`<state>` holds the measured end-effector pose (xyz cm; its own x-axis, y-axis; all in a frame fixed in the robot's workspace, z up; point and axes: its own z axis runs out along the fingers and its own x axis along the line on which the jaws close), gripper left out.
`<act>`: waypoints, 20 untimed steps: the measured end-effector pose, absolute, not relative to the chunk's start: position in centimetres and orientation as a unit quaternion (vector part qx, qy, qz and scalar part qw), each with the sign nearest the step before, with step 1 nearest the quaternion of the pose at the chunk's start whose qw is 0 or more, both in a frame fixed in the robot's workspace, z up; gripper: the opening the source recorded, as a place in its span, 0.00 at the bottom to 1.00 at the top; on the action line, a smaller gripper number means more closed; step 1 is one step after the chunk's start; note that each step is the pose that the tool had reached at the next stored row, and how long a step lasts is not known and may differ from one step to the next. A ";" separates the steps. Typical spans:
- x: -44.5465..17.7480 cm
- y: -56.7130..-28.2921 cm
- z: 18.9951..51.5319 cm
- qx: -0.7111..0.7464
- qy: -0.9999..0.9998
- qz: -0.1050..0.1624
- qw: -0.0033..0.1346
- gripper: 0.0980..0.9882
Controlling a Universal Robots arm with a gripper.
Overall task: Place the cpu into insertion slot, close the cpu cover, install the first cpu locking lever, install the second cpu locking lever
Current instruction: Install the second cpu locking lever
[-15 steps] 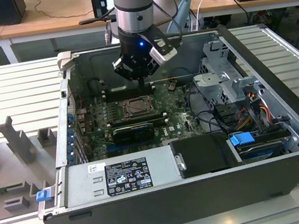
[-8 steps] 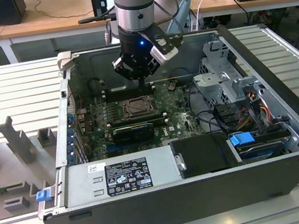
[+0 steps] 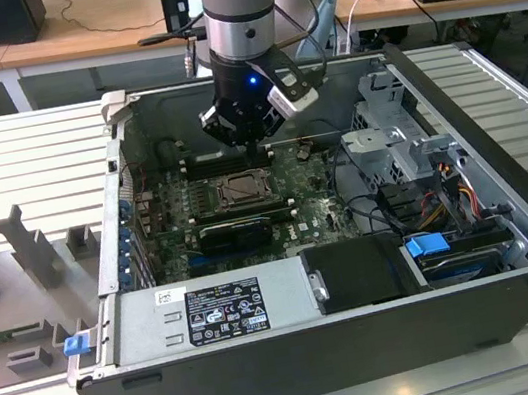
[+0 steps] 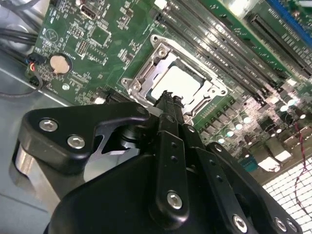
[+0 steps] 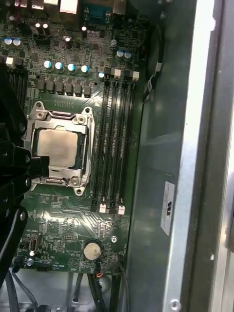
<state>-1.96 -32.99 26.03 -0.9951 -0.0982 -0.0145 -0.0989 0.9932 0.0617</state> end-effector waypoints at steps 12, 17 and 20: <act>-2.0 -34.6 24.6 -0.049 0.998 0.035 0.002 0.01; -2.0 -35.1 24.3 -0.049 0.997 0.057 0.002 0.01; -2.0 -35.7 24.1 -0.049 0.997 0.057 0.002 0.01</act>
<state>-2.00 -35.75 24.08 -0.9951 -0.0981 -0.0092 -0.0985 0.9887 0.1134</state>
